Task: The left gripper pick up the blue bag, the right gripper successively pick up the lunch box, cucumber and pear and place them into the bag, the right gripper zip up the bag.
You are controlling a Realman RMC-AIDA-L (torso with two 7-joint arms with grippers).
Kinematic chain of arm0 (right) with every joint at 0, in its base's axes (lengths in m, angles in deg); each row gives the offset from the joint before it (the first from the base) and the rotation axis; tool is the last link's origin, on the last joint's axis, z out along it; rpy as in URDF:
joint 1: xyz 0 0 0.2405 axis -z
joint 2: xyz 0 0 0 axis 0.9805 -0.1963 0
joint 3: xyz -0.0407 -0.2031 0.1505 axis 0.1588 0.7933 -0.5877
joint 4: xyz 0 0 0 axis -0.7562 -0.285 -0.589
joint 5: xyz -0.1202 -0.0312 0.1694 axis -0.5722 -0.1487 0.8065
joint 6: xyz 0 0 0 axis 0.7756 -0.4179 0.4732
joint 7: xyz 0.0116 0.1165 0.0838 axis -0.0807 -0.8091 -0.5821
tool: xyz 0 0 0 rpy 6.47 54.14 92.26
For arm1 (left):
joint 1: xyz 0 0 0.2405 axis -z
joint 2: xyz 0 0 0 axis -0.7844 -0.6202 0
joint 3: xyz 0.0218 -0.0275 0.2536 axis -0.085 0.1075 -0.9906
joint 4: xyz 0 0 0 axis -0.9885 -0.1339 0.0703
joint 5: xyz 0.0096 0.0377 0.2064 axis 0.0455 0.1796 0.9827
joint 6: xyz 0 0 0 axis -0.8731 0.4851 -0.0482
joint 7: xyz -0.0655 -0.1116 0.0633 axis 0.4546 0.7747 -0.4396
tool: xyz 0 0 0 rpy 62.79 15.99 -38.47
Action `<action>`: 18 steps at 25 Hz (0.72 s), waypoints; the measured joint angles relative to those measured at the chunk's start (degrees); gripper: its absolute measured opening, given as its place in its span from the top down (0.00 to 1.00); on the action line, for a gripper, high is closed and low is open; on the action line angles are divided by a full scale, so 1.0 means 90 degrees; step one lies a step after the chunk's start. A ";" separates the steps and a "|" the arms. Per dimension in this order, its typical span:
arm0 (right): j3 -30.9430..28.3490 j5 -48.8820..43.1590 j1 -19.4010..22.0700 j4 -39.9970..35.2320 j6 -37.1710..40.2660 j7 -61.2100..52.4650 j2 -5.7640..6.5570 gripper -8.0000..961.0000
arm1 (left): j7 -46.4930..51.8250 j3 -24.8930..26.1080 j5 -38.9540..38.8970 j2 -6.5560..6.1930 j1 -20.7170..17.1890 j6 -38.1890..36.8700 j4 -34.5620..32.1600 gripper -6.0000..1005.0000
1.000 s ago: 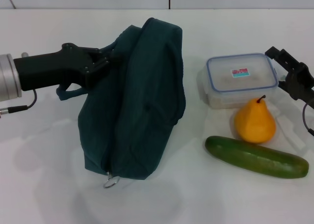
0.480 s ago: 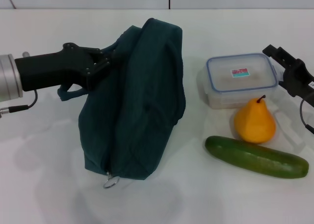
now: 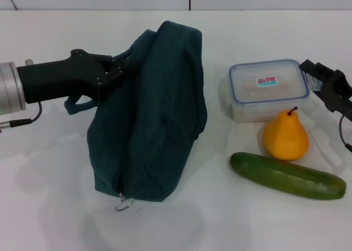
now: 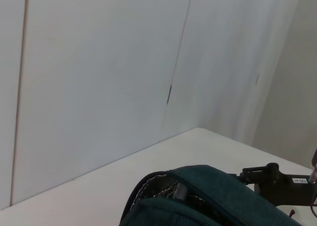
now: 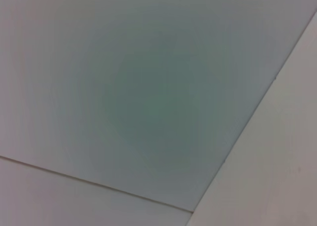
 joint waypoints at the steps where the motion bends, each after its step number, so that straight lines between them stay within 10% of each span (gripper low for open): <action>1: 0.0000 0.0000 0.0015 -0.0006 0.0024 0.0013 0.0000 0.50 | 0.0000 0.0001 0.0001 -0.0001 -0.0004 0.0000 -0.0001 0.95; 18: 0.0053 -0.0278 0.0117 -0.0265 0.0144 0.0509 0.0000 0.84 | 0.0043 0.0303 -0.0384 -0.0040 -0.0023 -0.0570 -0.0019 0.95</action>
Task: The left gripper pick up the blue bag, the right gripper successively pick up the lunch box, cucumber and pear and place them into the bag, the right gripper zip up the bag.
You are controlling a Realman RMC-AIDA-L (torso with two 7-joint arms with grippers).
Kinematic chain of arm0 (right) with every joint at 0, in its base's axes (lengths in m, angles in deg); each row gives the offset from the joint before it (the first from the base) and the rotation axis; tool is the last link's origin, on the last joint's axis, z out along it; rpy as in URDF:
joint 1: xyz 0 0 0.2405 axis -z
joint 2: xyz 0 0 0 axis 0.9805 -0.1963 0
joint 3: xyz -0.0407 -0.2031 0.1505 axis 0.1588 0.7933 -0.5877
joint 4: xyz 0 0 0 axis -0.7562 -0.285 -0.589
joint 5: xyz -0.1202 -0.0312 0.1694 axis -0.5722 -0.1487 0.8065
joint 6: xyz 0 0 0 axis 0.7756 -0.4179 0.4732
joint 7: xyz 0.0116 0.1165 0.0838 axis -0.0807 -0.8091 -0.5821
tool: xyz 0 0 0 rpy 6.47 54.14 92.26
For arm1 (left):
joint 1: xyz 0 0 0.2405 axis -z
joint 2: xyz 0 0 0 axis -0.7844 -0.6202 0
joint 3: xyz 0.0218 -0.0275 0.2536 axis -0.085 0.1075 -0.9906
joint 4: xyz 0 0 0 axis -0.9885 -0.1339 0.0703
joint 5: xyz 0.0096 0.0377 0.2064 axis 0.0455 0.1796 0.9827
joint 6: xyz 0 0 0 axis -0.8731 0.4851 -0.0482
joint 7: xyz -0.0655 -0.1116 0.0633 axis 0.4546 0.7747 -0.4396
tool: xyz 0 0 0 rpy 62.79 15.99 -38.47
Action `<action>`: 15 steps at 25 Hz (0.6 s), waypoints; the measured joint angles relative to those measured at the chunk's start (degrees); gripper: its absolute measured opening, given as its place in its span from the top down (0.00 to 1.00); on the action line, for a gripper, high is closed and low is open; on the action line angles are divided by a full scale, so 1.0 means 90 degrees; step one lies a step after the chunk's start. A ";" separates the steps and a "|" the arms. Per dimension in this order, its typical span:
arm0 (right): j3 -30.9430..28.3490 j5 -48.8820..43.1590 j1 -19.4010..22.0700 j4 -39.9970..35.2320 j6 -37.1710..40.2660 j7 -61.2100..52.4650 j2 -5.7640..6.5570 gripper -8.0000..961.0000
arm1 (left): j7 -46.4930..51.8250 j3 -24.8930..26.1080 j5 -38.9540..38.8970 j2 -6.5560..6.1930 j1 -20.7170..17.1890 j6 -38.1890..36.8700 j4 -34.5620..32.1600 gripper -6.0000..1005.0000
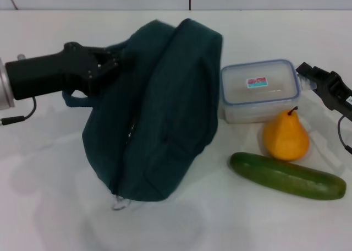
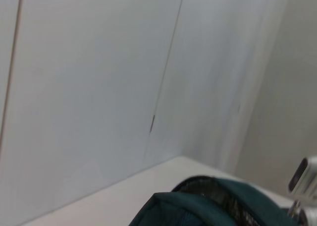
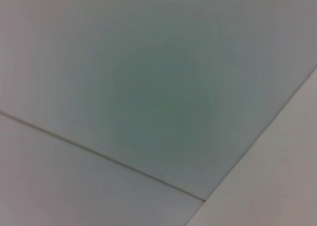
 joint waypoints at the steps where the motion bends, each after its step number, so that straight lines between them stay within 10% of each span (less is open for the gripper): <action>1: 0.0006 -0.0040 0.0020 -0.0050 0.0003 0.0060 0.0000 0.84 | 0.0001 0.0049 -0.0071 -0.0004 0.0000 -0.0089 0.0004 0.95; 15: 0.0094 -0.0273 0.0502 -0.1053 0.0356 0.1206 0.0000 0.89 | 0.0239 0.0330 -0.0119 0.0039 0.0047 -0.0216 0.0099 0.95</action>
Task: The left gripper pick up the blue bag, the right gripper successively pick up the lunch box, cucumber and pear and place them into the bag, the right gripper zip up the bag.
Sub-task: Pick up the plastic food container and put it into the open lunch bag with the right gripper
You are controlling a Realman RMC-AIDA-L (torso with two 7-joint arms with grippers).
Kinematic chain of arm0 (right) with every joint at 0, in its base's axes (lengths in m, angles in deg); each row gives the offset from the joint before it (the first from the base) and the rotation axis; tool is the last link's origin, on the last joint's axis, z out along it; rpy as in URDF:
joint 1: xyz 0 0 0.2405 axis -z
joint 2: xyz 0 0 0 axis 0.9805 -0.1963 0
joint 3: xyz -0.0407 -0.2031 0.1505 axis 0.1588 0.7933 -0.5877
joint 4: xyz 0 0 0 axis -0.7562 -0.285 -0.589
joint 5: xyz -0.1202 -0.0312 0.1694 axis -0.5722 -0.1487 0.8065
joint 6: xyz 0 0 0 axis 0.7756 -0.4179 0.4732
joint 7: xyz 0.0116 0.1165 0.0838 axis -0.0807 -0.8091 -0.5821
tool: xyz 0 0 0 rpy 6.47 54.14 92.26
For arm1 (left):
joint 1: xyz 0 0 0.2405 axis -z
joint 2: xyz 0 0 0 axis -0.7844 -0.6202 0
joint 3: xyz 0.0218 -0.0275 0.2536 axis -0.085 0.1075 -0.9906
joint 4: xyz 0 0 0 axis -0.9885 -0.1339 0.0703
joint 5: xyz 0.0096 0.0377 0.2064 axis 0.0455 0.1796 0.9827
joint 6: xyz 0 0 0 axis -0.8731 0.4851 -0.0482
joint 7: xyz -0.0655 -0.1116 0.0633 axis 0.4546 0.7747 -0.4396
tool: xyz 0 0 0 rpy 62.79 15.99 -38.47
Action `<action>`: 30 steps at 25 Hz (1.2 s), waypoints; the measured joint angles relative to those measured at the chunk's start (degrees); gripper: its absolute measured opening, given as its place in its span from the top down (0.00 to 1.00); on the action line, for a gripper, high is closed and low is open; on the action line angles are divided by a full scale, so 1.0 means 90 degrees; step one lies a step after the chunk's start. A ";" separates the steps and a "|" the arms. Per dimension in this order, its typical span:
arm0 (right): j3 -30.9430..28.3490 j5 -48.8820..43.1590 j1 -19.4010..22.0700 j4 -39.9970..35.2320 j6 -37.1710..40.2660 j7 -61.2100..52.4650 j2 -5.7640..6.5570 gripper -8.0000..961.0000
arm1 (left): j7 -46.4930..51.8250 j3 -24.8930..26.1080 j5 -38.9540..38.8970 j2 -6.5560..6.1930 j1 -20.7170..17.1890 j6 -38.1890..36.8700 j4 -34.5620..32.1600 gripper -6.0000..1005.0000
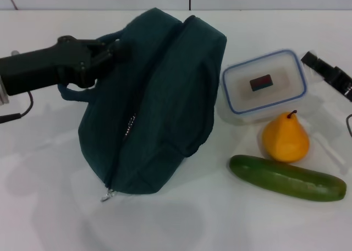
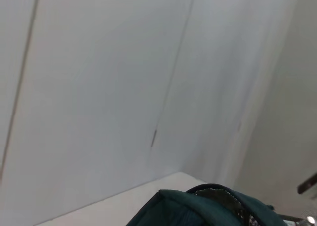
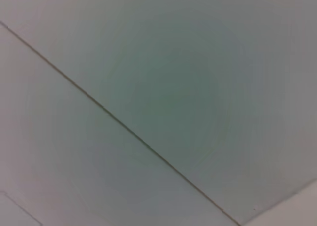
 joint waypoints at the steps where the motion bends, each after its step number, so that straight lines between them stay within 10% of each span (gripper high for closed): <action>1: 0.0000 0.0004 0.0035 -0.0049 0.0049 0.0030 0.0001 0.89 | 0.0051 0.0047 0.0005 0.0000 0.0017 0.0010 0.0028 0.95; 30: 0.0041 -0.0015 -0.0319 -0.1565 0.0464 0.0026 0.0155 0.89 | -0.1320 0.0155 -0.0300 0.0023 0.0319 0.0660 0.1335 0.95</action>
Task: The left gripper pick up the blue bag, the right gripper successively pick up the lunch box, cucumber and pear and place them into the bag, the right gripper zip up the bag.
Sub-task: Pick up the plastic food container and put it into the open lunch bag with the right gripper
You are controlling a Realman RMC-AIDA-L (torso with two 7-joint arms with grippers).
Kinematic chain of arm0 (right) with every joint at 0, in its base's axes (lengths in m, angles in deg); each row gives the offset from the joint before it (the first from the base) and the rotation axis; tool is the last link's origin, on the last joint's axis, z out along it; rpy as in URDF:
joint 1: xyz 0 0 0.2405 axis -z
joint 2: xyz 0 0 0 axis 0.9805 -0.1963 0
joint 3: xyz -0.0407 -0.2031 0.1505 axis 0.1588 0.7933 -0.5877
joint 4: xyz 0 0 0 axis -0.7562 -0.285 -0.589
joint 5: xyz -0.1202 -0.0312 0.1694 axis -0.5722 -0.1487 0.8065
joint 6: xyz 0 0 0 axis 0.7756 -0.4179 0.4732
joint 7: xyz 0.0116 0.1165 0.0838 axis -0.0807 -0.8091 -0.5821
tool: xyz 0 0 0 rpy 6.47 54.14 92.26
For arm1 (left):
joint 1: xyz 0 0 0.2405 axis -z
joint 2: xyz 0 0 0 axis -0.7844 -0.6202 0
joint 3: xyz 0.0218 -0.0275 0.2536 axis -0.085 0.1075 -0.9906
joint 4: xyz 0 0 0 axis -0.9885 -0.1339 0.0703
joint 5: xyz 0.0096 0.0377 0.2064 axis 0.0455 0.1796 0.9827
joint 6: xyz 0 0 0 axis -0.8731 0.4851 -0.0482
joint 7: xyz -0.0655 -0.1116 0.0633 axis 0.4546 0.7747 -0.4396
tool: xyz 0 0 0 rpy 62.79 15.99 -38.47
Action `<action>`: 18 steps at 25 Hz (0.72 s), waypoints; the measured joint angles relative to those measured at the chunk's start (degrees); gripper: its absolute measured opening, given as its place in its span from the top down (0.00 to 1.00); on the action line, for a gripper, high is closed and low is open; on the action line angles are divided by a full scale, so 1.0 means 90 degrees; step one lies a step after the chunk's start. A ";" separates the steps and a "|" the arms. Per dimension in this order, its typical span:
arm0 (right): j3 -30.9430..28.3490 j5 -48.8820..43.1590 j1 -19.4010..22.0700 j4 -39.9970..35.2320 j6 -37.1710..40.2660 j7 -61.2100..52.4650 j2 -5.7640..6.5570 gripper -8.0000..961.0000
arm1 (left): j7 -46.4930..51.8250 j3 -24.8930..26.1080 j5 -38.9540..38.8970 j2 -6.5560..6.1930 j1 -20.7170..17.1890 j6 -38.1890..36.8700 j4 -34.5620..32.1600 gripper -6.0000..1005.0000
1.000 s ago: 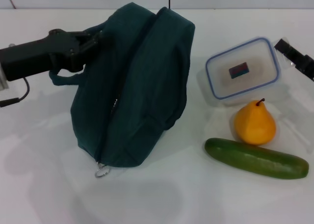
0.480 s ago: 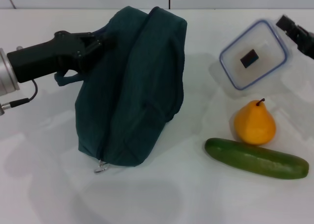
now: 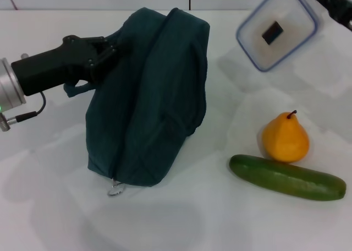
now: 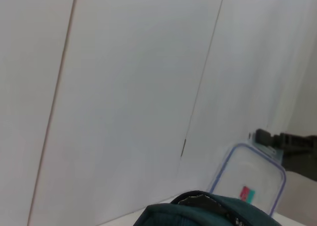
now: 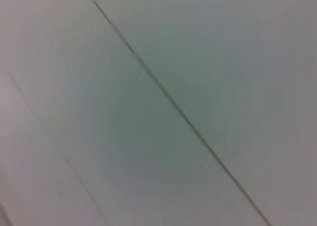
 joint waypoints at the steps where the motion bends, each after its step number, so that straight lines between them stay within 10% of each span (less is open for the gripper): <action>1: 0.0012 0.0000 -0.0087 -0.0006 0.0005 -0.0030 0.0002 0.89 | -0.0021 0.0012 -0.0001 -0.0001 0.0001 0.0000 0.0011 0.95; 18: 0.0501 -0.0003 -0.1863 -0.0762 0.0009 -0.0702 -0.0092 0.89 | -0.0304 -0.0024 -0.0005 0.0014 -0.0001 -0.0029 0.0045 0.95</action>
